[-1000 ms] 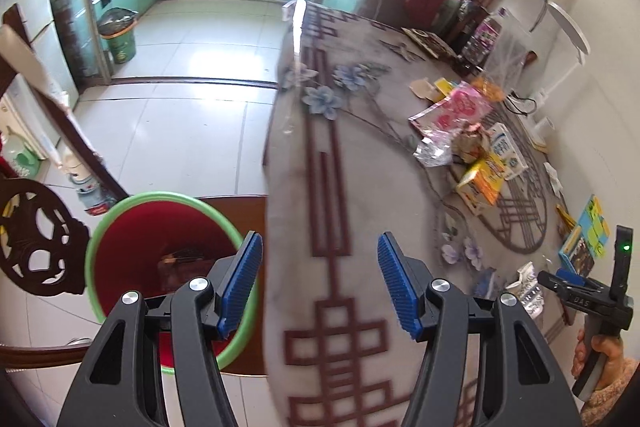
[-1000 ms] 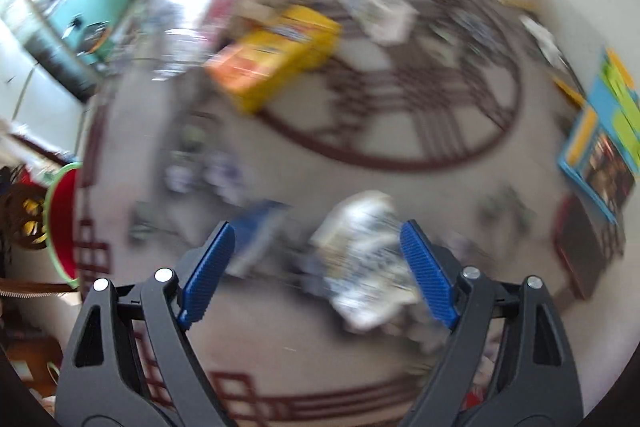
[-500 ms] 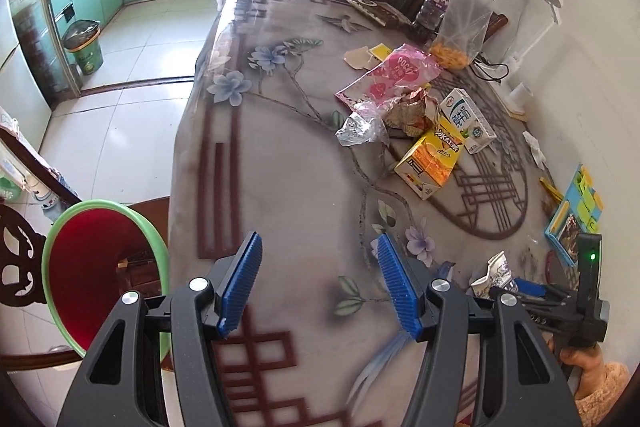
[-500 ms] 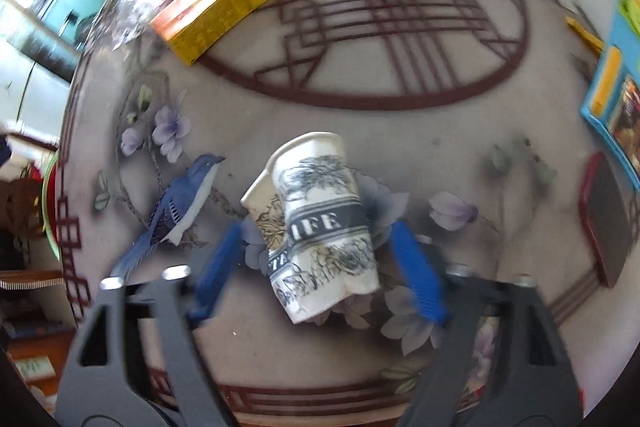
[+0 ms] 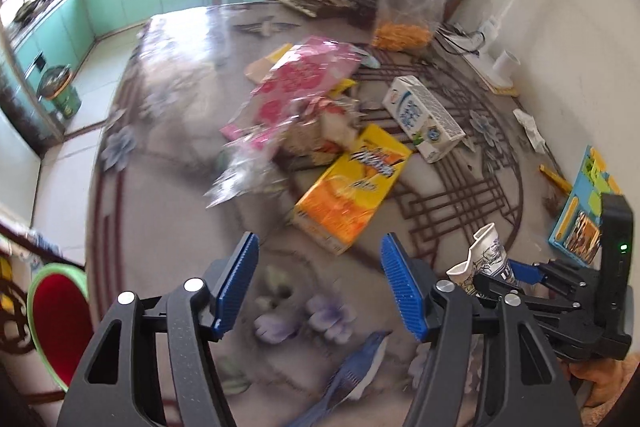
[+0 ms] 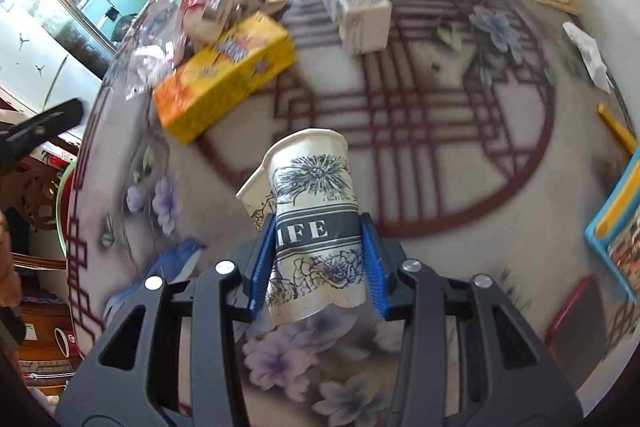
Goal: Collect trash
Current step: 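Grasp white paper cup with right tool while left tool grasps yellow iced tea carton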
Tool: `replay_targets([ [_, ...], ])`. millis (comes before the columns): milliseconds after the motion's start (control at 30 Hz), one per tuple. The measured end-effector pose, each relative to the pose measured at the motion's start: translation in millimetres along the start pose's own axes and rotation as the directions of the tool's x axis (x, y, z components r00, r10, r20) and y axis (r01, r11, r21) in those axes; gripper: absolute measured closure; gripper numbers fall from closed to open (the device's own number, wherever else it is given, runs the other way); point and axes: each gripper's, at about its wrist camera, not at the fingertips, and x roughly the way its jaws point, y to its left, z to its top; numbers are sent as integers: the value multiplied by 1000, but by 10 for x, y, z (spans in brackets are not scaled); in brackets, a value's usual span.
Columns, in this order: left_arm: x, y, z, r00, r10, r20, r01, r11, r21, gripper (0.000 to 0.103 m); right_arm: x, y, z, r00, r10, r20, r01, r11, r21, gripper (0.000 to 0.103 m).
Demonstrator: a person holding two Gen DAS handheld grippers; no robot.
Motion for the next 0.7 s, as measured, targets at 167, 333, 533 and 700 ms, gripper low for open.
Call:
replay_targets([
  [167, 380, -315, 239, 998, 23, -53, -18, 996, 87, 38, 31, -120, 164, 999, 35, -9, -36, 999, -25, 63],
  [333, 680, -439, 372, 990, 107, -89, -90, 979, 181, 34, 98, -199, 256, 997, 70, -14, -70, 997, -26, 63],
  [533, 929, -517, 462, 980, 145, -133, -105, 957, 269, 31, 152, -274, 325, 995, 100, -10, -100, 995, -17, 63],
  [700, 1140, -575, 522, 974, 158, -164, -102, 947, 305, 29, 181, -346, 379, 995, 102, -14, -102, 995, -2, 63],
])
